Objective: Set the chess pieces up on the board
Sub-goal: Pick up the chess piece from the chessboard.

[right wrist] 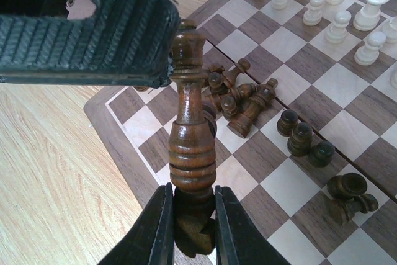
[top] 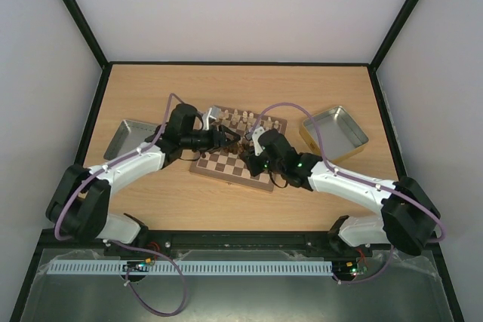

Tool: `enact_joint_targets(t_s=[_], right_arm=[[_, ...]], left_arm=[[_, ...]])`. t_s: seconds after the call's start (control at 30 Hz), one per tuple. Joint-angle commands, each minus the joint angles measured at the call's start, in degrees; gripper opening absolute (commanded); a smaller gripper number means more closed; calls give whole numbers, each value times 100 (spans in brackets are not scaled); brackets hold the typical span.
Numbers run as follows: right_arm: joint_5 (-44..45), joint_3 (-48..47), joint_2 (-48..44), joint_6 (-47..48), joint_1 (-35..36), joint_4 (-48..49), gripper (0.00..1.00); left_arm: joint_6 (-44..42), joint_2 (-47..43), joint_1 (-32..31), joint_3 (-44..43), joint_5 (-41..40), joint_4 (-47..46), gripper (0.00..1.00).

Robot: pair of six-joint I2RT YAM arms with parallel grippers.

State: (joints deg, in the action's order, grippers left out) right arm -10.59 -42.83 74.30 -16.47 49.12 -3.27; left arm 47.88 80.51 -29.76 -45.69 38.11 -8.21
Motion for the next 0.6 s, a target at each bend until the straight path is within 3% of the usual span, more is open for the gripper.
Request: enact_joint_targets(t_s=[0.0, 0.1, 0.3, 0.43, 0.57], right_arm=[[11, 95, -171, -58, -8, 230, 11], [18, 160, -286, -272, -8, 386, 11], [-163, 266, -687, -695, -12, 808, 10], [-307, 251, -1071, -825, -8, 1072, 10], [-551, 182, -1483, -851, -8, 1253, 11]], left_arm=[[126, 24, -22, -91, -27, -185, 57], [389, -319, 14, 131, -486, -317, 63], [1602, -1230, 75, 839, -838, -1664, 76], [2964, -1571, 75, 1308, -776, -2805, 78], [4012, -1622, 75, 1325, -693, -3199, 73]])
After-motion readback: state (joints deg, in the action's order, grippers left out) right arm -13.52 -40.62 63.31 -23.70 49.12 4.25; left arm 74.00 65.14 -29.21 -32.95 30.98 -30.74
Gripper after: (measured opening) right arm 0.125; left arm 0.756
